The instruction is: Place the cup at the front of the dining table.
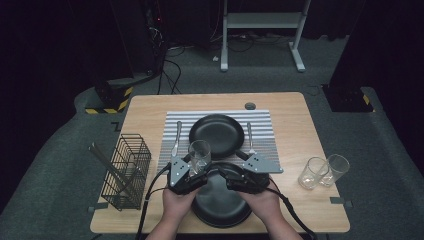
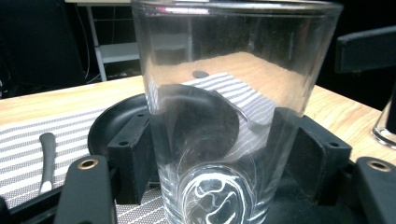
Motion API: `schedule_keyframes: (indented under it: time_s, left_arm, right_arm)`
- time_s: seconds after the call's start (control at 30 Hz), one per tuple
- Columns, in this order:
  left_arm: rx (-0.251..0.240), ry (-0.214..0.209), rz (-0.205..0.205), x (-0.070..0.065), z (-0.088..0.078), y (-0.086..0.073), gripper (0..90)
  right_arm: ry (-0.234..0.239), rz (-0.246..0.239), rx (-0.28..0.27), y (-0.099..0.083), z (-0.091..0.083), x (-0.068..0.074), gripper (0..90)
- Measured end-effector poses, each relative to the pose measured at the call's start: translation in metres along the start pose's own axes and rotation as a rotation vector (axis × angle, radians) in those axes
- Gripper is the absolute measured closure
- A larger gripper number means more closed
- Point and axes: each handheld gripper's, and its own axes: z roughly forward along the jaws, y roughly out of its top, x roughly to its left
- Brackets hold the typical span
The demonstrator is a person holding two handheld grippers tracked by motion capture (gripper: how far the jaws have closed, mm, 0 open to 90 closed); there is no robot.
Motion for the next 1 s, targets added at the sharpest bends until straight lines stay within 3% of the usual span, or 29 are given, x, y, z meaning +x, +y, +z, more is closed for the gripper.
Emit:
schedule_keyframes:
  time_s: [0.3,0.53,1.0]
  left_arm:
    - [0.007,0.028,-0.005,0.007,0.001,-0.005,31.3]
    - [0.011,0.06,-0.002,0.015,0.002,-0.007,31.3]
    - [0.026,0.119,-0.001,0.026,0.006,-0.009,31.3]
  right_arm:
    - [-0.021,0.006,0.035,-0.015,-0.001,-0.011,22.4]
    - [-0.042,-0.017,0.06,-0.025,-0.004,-0.017,21.9]
    - [-0.093,-0.003,0.086,-0.046,-0.021,-0.035,20.8]
